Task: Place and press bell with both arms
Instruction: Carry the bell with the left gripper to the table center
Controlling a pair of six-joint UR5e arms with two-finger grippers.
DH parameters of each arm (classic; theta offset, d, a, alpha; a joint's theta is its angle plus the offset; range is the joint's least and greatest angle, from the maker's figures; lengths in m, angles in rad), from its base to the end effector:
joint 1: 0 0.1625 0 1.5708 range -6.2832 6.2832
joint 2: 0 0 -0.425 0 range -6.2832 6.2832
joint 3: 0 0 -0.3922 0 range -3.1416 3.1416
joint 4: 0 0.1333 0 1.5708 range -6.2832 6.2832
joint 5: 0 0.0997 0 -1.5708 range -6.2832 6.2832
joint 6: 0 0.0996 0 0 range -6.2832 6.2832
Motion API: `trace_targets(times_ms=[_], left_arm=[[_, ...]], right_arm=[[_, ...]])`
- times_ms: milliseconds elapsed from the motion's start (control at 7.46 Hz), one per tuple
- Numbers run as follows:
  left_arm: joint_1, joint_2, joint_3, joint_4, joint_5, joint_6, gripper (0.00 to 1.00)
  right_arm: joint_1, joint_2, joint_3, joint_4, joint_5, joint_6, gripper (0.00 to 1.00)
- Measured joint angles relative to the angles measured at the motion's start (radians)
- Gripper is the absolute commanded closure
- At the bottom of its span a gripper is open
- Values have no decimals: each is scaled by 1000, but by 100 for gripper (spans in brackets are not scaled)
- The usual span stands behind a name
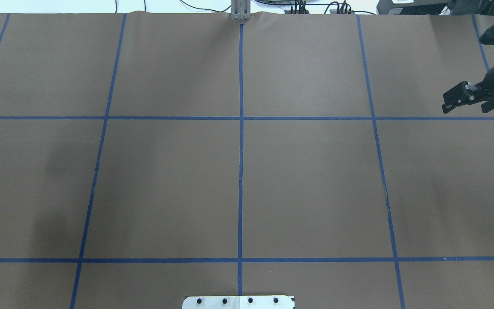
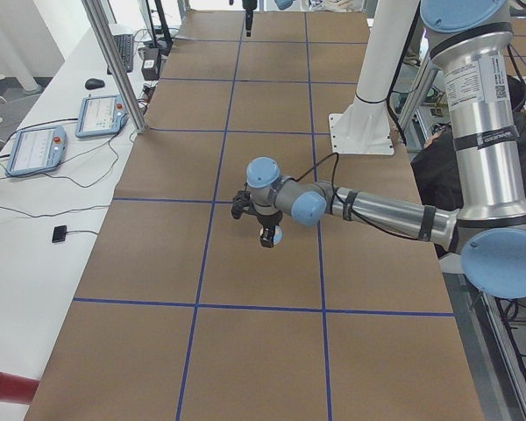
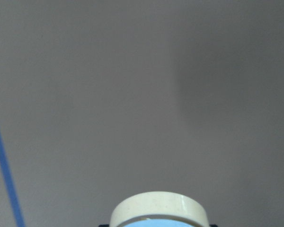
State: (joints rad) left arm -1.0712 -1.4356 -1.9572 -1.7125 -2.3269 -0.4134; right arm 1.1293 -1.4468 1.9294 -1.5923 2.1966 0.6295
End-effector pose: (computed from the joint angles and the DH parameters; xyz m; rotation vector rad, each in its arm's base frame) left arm 0.1549 -0.4195 0.5149 0.0067 0.8357 0.2296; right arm -0.1566 -0.5068 0.4302 0.0698 -0.7553 0.0346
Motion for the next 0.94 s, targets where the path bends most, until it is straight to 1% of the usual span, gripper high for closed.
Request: trace_targets(times_ms=[268,402,536,670,939], left_arm=[[13,-260,-3,329,5,-3,100],[46,-397,9,481,7,-16,100],[102,-526,43,579,9,-72,100],[165,-650,105,621,10,-171,100],[286,-872,281,621,43,-376,100]], right_arm=[[5,-6,3,0,0,-2,0],[7,-7,4,0,0,-3,0],[8,-7,3,0,0,-6,0],[8,-4,1,0,1,-21,0],[18,13,-17,-8,8,-77,0]])
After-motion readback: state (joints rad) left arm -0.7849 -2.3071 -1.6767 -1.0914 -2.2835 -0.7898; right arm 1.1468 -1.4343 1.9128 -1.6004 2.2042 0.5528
